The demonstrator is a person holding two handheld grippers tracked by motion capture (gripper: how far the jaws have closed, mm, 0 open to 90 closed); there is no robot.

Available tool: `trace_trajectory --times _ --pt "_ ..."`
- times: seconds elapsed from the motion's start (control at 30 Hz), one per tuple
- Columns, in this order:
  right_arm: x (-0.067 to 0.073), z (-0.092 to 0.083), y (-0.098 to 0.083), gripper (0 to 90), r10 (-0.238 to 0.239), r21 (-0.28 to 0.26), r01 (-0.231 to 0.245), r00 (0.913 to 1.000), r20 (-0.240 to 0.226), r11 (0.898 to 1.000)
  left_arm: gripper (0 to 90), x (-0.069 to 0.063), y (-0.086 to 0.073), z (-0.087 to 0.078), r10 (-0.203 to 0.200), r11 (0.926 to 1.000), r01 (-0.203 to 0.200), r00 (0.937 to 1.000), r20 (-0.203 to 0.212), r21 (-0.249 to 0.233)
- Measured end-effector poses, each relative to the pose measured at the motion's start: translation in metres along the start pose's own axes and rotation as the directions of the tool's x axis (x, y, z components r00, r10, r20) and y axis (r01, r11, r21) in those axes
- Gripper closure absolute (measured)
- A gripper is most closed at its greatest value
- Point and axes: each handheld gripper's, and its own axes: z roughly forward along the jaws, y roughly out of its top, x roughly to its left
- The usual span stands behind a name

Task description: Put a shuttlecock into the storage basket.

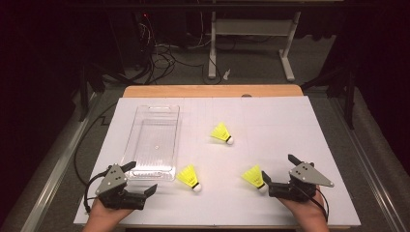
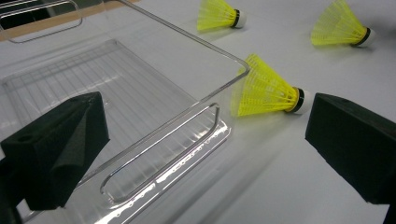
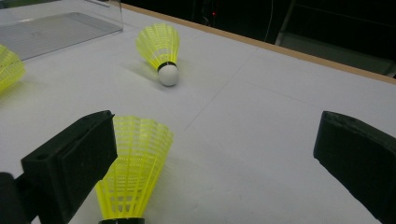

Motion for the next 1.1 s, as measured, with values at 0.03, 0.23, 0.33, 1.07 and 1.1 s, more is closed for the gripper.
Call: trace_trajectory --times 0.03,0.23,0.33,1.07,1.1 --pt "0.0 0.0 0.0 0.1 0.0 0.0 0.0 1.0 0.0 1.0 0.7 0.001 0.0 -0.001 -0.003 1.0 0.003 1.0 -0.002 0.004" --pt "0.0 -0.002 0.002 0.1 -0.007 -0.008 0.007 1.0 0.0 1.0 0.6 0.01 0.002 -0.013 -0.03 0.9995 0.03 0.9992 -0.028 -0.003" --pt "-0.001 -0.003 0.003 0.1 -0.008 -0.008 0.008 1.0 -0.002 1.0 0.7 0.015 0.0 -0.019 -0.043 0.9991 0.043 0.998 -0.047 -0.007" --pt "-0.004 -0.003 0.003 0.1 -0.012 -0.008 0.012 0.9999 -0.005 1.0 0.7 0.041 -0.02 -0.015 -0.15 0.9711 0.165 0.984 -0.096 0.172" --pt "-0.004 -0.003 0.002 0.1 -0.012 -0.007 0.012 0.9999 -0.005 1.0 0.6 0.042 -0.02 -0.015 -0.151 0.9689 0.168 0.9833 -0.102 0.182"
